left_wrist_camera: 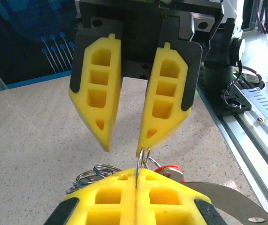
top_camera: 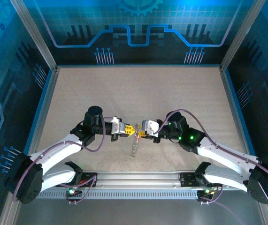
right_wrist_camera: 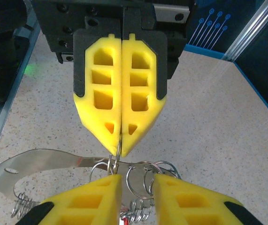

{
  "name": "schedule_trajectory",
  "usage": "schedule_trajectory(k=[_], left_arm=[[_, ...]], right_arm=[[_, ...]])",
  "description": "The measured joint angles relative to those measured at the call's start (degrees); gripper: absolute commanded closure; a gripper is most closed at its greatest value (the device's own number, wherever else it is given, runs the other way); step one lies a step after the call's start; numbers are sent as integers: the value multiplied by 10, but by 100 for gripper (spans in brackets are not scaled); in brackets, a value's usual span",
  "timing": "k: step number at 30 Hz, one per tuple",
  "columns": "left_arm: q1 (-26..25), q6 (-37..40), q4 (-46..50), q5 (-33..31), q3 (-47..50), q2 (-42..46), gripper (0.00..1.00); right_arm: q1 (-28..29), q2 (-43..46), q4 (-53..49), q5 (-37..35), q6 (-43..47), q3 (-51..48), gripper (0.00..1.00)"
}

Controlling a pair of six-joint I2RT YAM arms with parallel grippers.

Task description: Put the keys on the keyring

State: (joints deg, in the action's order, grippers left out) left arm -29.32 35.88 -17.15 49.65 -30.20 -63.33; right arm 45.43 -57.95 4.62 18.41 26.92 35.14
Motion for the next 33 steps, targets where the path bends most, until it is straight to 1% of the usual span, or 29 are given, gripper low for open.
schedule_trajectory(k=[3,9,15,24,29,33], left_arm=[[0,0,-5,-1,0,0,100],[0,0,-12,0,0,0,100],[-1,0,-15,0,0,0,100],[-2,-21,-36,2,1,0,100],[-2,-30,-49,4,4,-2,100],[-3,-30,-55,6,4,-5,100]], right_arm=[[3,13,-3,6,2,-2,73],[5,11,-3,31,2,-3,72],[7,2,-2,16,2,-3,72],[8,-3,8,15,1,-3,81],[8,-9,17,12,2,-3,84],[8,-16,27,11,0,-3,95]])
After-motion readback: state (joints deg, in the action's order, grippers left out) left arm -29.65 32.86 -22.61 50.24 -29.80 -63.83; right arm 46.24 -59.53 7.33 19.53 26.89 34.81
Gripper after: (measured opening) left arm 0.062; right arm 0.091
